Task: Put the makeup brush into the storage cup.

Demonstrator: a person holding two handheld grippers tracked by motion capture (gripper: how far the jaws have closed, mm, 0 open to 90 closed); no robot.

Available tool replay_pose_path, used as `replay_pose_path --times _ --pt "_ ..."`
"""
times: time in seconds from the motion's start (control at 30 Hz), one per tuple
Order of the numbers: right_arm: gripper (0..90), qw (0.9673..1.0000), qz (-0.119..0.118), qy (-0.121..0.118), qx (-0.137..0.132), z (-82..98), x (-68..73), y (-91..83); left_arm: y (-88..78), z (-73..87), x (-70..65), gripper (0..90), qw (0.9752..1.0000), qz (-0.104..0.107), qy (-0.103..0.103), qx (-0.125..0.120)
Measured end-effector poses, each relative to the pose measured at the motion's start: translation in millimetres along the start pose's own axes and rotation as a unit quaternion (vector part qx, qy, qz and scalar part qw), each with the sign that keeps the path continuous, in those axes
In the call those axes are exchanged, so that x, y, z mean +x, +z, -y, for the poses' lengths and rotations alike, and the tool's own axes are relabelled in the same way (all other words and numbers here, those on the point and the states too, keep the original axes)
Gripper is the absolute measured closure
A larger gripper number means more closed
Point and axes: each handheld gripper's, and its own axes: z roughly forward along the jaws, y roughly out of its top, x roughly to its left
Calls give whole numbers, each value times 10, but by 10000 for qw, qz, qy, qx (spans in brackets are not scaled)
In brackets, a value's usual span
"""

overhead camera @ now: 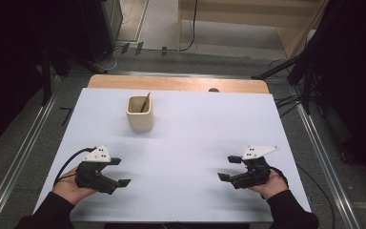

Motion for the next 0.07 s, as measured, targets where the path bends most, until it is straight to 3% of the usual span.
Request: replay_pose_path --times 0.07 --pt "217 10000 6 8 -7 0 -3 -1 -1 -2 0 164 10000 -6 7 0"
